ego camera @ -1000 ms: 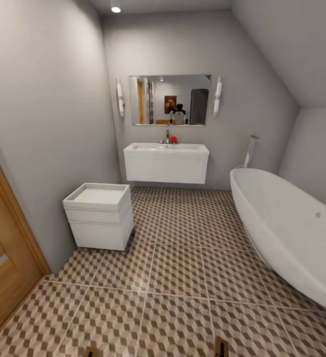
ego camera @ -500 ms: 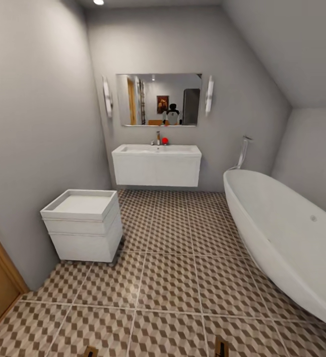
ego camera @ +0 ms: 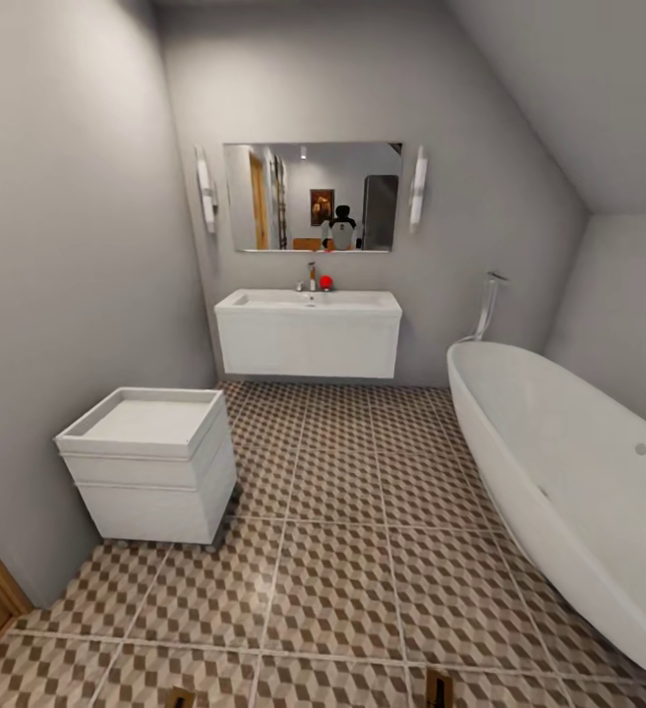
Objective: Take the four mousetraps from the cabinet in the bathroom and place them on the bathroom floor. Make sure all four end up on the same floor surface, and ensure that at least two of them are either under or directly next to the same bathroom sink.
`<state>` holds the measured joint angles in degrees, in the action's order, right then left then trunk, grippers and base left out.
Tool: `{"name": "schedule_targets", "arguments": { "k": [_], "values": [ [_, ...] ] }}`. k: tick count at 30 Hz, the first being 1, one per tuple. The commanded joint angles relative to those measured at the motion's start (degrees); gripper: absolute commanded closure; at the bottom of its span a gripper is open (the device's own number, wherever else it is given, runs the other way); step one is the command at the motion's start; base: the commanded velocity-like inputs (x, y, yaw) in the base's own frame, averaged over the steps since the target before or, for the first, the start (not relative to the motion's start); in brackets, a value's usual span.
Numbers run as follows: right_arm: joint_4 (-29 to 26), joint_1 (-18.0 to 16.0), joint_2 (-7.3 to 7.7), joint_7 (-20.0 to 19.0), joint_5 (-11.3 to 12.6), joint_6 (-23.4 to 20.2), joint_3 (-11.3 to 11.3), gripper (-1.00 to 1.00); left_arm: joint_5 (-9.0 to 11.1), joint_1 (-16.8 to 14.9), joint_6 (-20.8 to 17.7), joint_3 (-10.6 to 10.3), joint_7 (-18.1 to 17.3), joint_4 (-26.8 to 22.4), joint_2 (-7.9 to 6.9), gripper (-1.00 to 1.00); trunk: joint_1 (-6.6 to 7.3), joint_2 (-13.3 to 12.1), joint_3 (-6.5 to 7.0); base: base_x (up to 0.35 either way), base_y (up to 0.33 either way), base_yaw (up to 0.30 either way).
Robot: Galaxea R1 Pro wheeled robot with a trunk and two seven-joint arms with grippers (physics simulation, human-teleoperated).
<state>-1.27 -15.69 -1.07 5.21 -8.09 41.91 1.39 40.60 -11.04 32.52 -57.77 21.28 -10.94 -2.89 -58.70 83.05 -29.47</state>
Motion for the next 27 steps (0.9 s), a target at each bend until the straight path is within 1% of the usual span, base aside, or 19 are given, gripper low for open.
{"name": "schedule_targets", "arguments": {
  "k": [1,27],
  "values": [
    [0.0,0.0,-0.03,0.2,-0.3,0.1,0.1,1.0,-0.1,0.0,-0.1,-0.5,0.8,-0.1,-0.05,1.0,-0.03,0.0,-0.06,0.306,0.0,0.0],
    [0.0,0.0,0.01,0.2,-0.3,0.2,0.1,1.0,-0.1,0.0,-0.1,-0.5,0.8,-0.1,-0.01,1.0,-0.03,0.0,-0.06,0.306,0.0,0.0]
  ]
}}
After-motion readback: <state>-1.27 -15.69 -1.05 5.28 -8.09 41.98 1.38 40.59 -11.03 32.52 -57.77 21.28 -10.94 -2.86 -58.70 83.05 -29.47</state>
